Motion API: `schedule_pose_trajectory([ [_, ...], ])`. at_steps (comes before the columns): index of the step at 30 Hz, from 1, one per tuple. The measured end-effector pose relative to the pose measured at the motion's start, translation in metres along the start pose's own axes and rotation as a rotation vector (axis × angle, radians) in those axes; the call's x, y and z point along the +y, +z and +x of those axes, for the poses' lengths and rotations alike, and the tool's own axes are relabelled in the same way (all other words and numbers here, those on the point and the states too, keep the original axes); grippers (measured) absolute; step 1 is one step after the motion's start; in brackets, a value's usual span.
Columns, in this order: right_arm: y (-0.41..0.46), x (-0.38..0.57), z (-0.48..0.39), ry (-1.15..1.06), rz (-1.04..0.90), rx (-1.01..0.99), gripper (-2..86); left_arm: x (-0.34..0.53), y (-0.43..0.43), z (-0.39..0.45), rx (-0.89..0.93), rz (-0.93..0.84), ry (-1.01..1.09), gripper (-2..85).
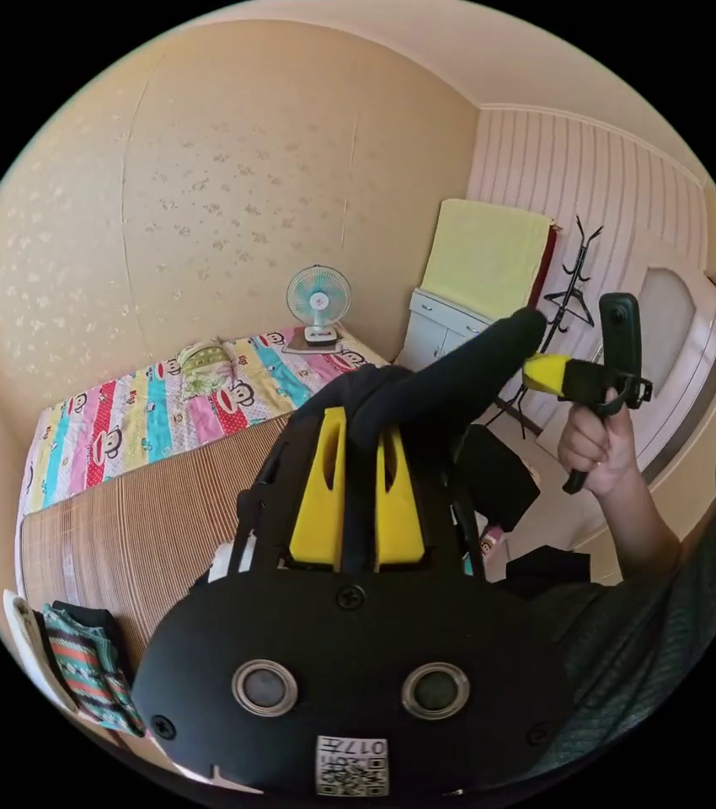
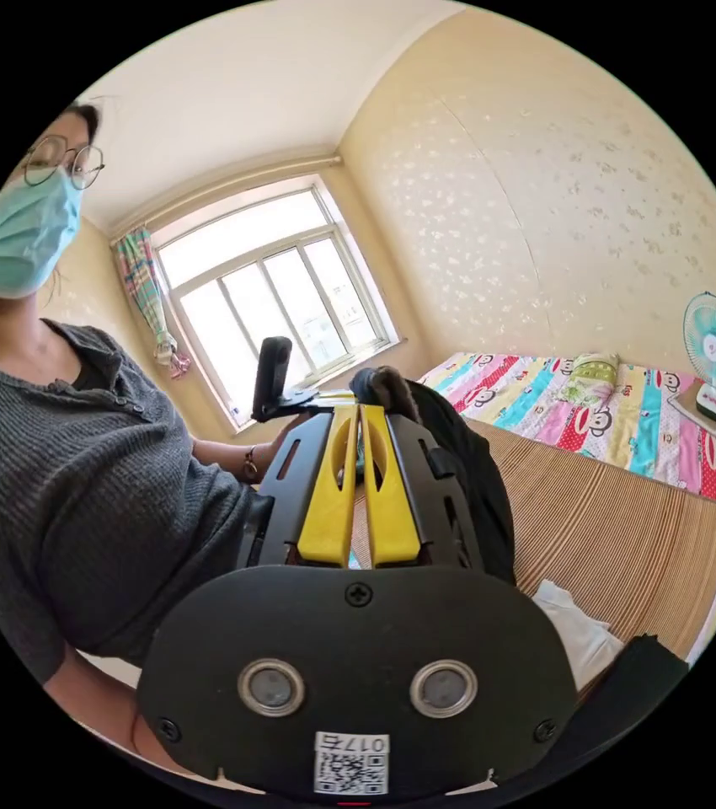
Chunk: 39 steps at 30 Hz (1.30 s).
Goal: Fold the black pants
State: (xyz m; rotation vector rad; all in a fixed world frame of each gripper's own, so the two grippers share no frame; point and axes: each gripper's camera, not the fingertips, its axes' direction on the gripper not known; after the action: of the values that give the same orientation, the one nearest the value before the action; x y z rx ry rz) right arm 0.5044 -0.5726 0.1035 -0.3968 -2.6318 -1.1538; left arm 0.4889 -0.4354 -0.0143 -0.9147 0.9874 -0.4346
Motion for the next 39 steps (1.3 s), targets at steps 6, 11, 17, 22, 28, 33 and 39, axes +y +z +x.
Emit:
schedule_pose_trajectory([
  [6, 0.004, 0.074, -0.023, 0.063, 0.032, 0.197, 5.0, 0.01, -0.09, -0.01, 0.013, 0.133, -0.128, 5.2],
  [11, 0.081, 0.114, -0.042, 0.094, -0.191, 0.26, 14.1, 0.007, -0.188, 0.0, 0.039, 0.315, -0.078, 5.4],
  [17, 0.211, 0.12, -0.13, -0.021, -0.266, 0.289, 22.2, -0.007, -0.279, 0.005, 0.052, 0.453, -0.1, 5.4],
  [22, 0.268, 0.098, -0.189, -0.146, -0.164, 0.354, 21.9, -0.02, -0.343, 0.002, 0.112, 0.51, -0.069, 5.3],
  [28, 0.278, 0.052, -0.245, -0.321, 0.015, 0.379, 17.8, -0.017, -0.421, -0.022, 0.239, 0.558, -0.052, 5.3],
  [33, 0.245, 0.032, -0.266, -0.243, 0.288, 0.398, 11.2, -0.007, -0.485, -0.057, 0.263, 0.584, -0.049, 5.4],
  [39, 0.213, 0.008, -0.269, -0.188, 0.464, 0.176, 5.6, -0.006, -0.524, -0.102, 0.396, 0.547, -0.029, 5.4],
])
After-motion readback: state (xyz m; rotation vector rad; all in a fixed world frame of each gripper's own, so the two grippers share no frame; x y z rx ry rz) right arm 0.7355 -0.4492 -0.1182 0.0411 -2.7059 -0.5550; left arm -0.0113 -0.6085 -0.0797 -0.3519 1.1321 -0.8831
